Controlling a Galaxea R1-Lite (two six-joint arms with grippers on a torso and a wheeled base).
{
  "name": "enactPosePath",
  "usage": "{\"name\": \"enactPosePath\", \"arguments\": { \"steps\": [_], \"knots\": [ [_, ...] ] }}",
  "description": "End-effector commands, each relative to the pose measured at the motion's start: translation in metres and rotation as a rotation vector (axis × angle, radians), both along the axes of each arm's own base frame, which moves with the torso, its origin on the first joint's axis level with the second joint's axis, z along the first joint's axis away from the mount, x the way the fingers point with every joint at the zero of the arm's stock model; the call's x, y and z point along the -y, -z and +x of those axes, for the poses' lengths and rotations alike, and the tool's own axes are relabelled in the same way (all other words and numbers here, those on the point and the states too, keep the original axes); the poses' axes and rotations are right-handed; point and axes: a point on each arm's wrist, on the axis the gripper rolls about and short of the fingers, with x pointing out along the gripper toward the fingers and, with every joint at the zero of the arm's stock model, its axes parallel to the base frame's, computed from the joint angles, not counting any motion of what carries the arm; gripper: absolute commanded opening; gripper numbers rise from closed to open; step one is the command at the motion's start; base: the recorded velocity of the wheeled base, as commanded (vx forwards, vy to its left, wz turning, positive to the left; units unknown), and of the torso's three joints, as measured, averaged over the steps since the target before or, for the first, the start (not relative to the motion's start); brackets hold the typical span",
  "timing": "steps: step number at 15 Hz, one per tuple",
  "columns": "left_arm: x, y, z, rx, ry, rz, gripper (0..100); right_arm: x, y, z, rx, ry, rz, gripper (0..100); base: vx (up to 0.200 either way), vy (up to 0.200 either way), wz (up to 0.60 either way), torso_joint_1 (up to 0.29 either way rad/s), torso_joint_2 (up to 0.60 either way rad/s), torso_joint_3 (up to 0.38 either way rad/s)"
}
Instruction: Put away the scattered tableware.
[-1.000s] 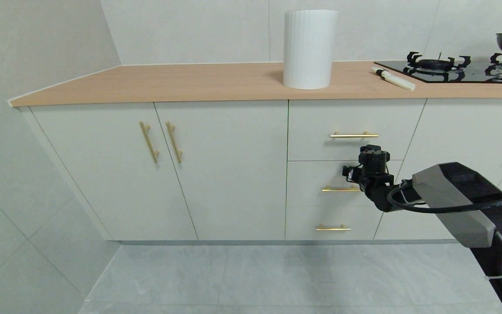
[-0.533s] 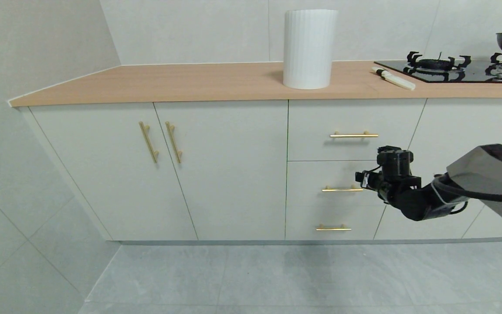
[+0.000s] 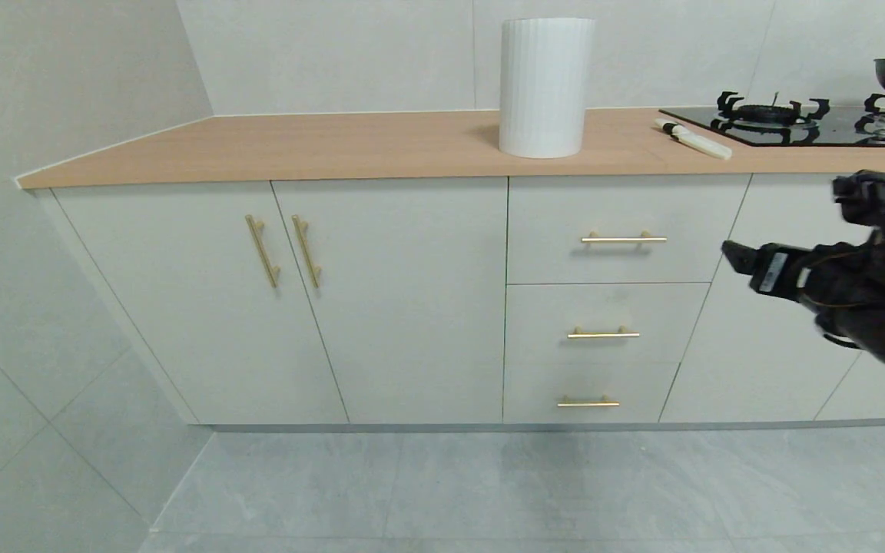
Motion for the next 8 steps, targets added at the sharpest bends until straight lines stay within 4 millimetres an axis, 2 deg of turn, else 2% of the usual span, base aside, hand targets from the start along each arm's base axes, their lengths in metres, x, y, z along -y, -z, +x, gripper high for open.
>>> {"name": "enactPosePath", "arguments": {
  "steps": [1,4,5,6,7,8],
  "knots": [
    [0.0,0.0,0.0,0.0,-0.001,0.0,100,0.023,-0.042,-0.111,0.207,0.007,-0.064,100,0.0,0.0,0.0,0.0,0.0,0.0],
    [0.0,0.0,0.0,0.0,-0.001,0.0,100,0.036,-0.043,-0.171,0.254,0.013,-0.096,100,0.0,0.0,0.0,0.0,0.0,0.0],
    [0.0,0.0,0.0,0.0,-0.001,0.0,100,0.042,-0.042,-0.2,0.253,0.02,-0.106,100,0.0,0.0,0.0,0.0,0.0,0.0],
    [0.0,0.0,0.0,0.0,-0.001,0.0,100,0.045,-0.039,-0.212,0.236,0.025,-0.127,100,0.0,0.0,0.0,0.0,0.0,0.0],
    [0.0,0.0,0.0,0.0,-0.001,0.0,100,0.051,-0.032,-0.238,0.221,0.044,-0.149,100,0.0,0.0,0.0,0.0,0.0,0.0],
    [0.0,0.0,0.0,0.0,-0.001,0.0,100,0.054,-0.027,-0.254,0.225,0.048,-0.156,100,0.0,0.0,0.0,0.0,0.0,0.0]
  ]
}}
